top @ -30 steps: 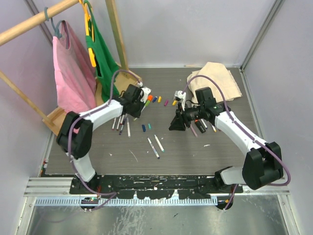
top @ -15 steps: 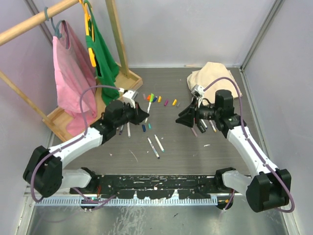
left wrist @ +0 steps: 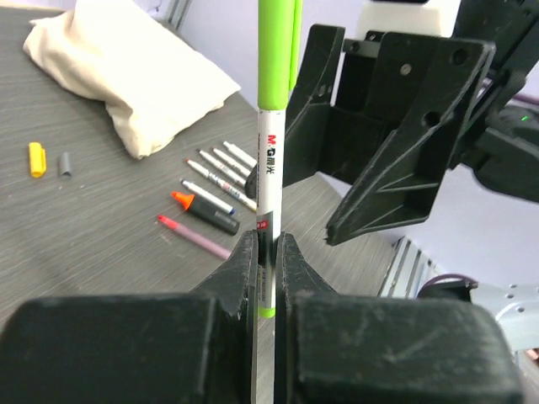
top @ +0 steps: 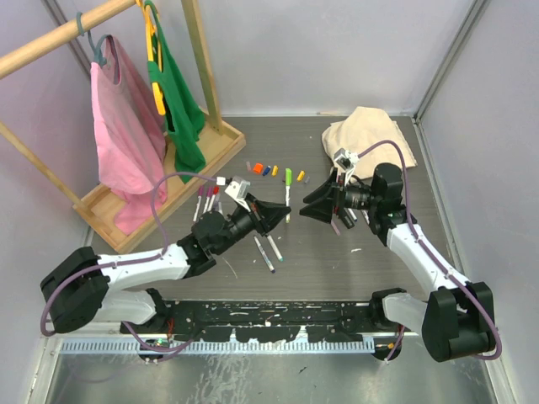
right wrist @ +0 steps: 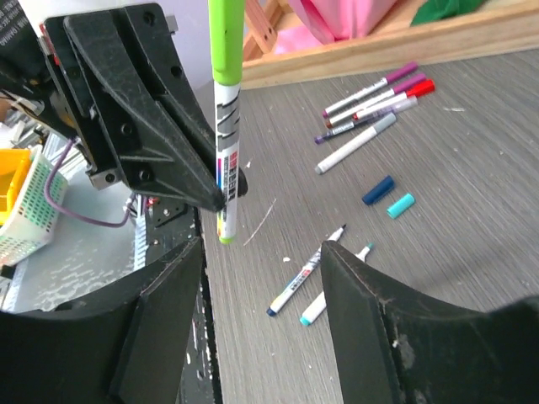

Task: Open the pen caps
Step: Pick up the pen from the center of the board.

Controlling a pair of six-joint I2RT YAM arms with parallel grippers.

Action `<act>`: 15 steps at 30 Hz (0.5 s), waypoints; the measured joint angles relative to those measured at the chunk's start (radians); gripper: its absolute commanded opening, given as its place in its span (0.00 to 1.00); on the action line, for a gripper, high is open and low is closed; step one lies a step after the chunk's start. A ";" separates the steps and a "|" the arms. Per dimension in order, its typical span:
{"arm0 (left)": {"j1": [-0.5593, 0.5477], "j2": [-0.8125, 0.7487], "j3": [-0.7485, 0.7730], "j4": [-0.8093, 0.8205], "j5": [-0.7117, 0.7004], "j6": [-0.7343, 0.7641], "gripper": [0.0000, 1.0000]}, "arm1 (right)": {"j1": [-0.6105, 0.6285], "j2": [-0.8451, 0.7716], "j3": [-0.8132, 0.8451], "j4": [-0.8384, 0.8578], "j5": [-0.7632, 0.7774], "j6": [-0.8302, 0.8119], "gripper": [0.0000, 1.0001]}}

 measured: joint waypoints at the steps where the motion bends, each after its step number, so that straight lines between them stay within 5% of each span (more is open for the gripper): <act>1: -0.019 0.008 -0.005 0.035 -0.026 -0.004 0.00 | 0.000 -0.002 -0.013 0.041 -0.006 0.029 0.64; 15: -0.120 0.127 -0.014 0.231 -0.152 -0.042 0.00 | 0.000 -0.018 -0.129 0.472 -0.002 0.348 0.60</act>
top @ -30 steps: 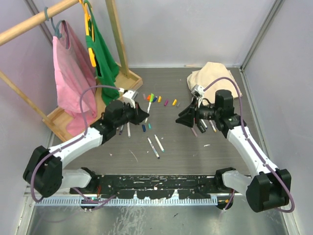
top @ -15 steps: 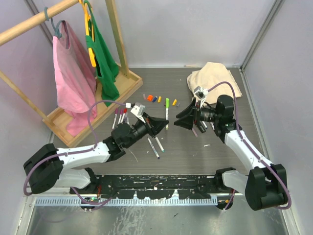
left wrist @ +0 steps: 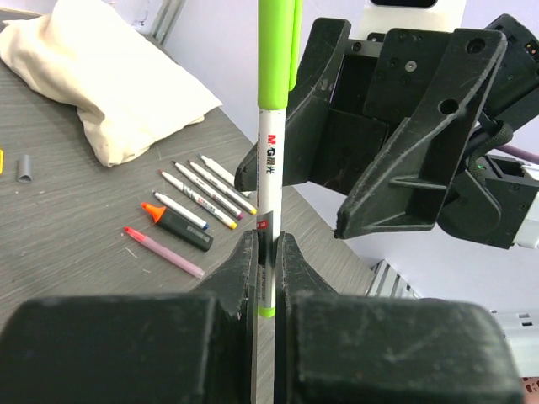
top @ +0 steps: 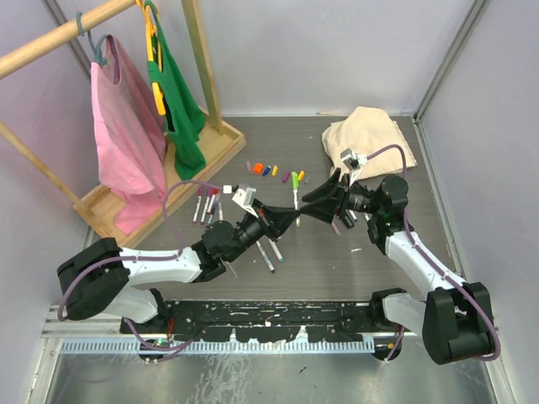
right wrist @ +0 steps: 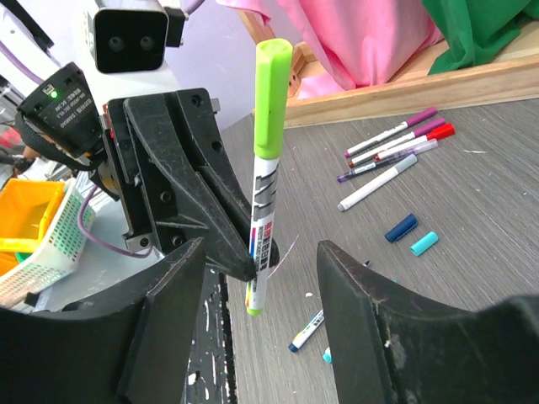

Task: Open the pen caps
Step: Pick up the pen from the center of the board.

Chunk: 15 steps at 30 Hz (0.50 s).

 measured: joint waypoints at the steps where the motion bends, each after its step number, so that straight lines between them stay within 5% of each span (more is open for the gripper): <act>1: -0.003 0.002 0.000 0.005 -0.001 -0.005 0.00 | 0.000 0.000 -0.001 0.006 0.004 0.009 0.59; 15: -0.039 0.073 0.001 0.053 -0.002 -0.035 0.00 | 0.025 0.000 -0.002 -0.036 0.053 -0.010 0.35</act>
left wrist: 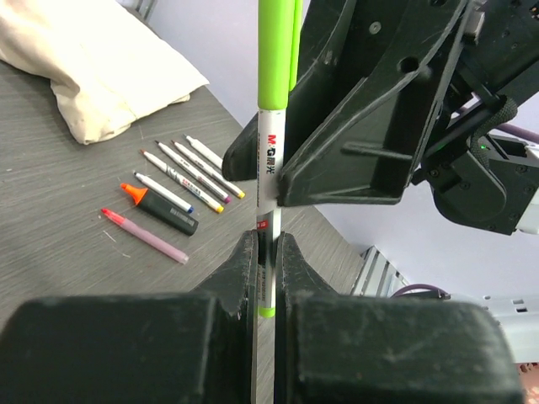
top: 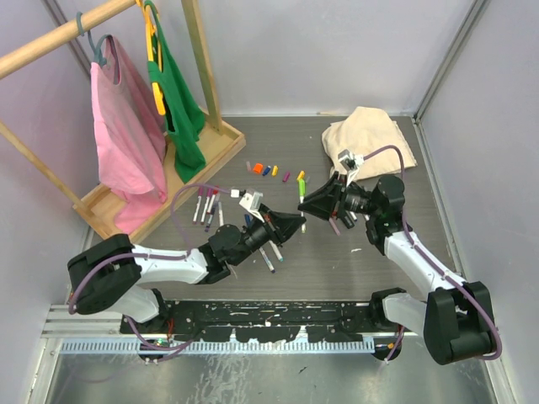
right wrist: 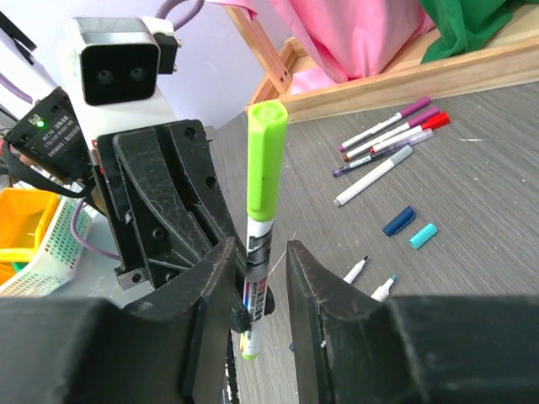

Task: Open the pen caps
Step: Pick up the pen from the center of the board.

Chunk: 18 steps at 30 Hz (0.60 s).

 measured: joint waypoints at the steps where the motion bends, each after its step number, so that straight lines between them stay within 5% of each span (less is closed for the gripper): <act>1: 0.000 0.001 0.002 0.001 0.000 0.000 0.00 | 0.005 0.000 0.000 -0.011 0.002 -0.007 0.34; 3: -0.001 0.001 0.007 0.002 -0.001 -0.002 0.00 | 0.015 0.000 0.000 -0.037 0.007 -0.026 0.31; 7: -0.004 0.004 0.014 0.000 -0.014 -0.001 0.05 | 0.037 0.000 0.004 -0.084 0.007 -0.063 0.08; 9: -0.004 0.009 0.014 0.002 -0.017 -0.002 0.18 | 0.042 0.001 0.010 -0.108 0.011 -0.077 0.01; 18: -0.006 0.008 0.010 0.010 -0.010 0.010 0.75 | 0.045 0.001 0.043 -0.196 0.010 -0.134 0.01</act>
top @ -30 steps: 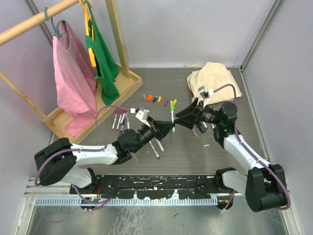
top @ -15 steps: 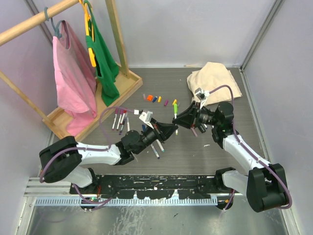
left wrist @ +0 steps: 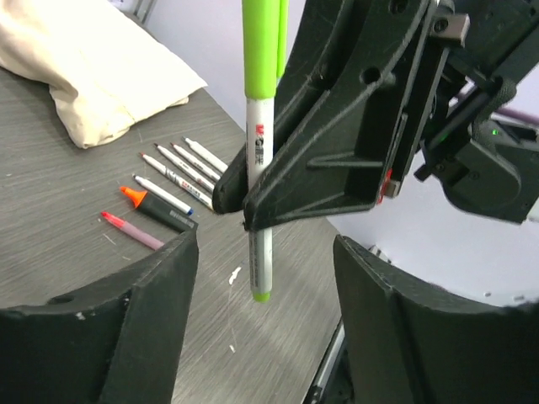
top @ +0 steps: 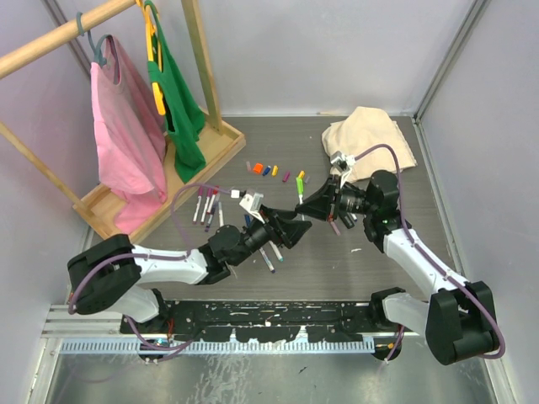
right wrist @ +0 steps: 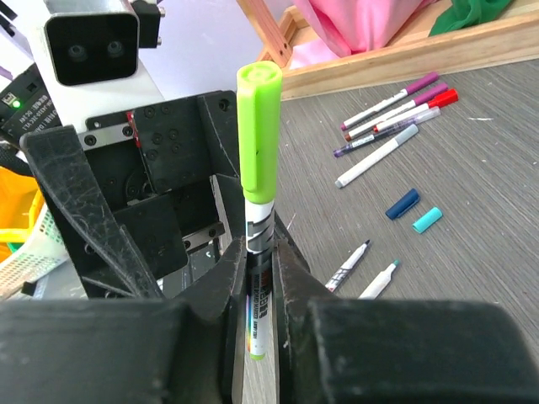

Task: Open the pen caps
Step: Pick up the pen from the center of the board, then open the pen cap from the pen.

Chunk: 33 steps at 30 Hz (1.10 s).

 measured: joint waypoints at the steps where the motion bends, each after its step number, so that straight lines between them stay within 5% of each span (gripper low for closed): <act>1: 0.000 -0.005 -0.006 0.001 0.007 0.006 0.81 | 0.000 0.000 0.005 -0.008 -0.001 -0.005 0.01; 7: 0.020 -0.106 -0.042 -0.051 0.107 0.078 0.99 | 0.000 0.009 0.037 -0.071 -0.025 -0.051 0.01; 19: 0.228 -0.304 0.072 -0.346 0.383 0.064 0.99 | 0.000 0.087 0.156 -0.334 -0.163 -0.245 0.02; 25: 0.361 -0.210 0.106 -0.289 0.578 -0.098 0.77 | 0.000 0.092 0.158 -0.375 -0.219 -0.281 0.01; 33: 0.365 -0.053 0.165 -0.161 0.724 -0.251 0.48 | 0.000 0.099 0.165 -0.392 -0.254 -0.296 0.01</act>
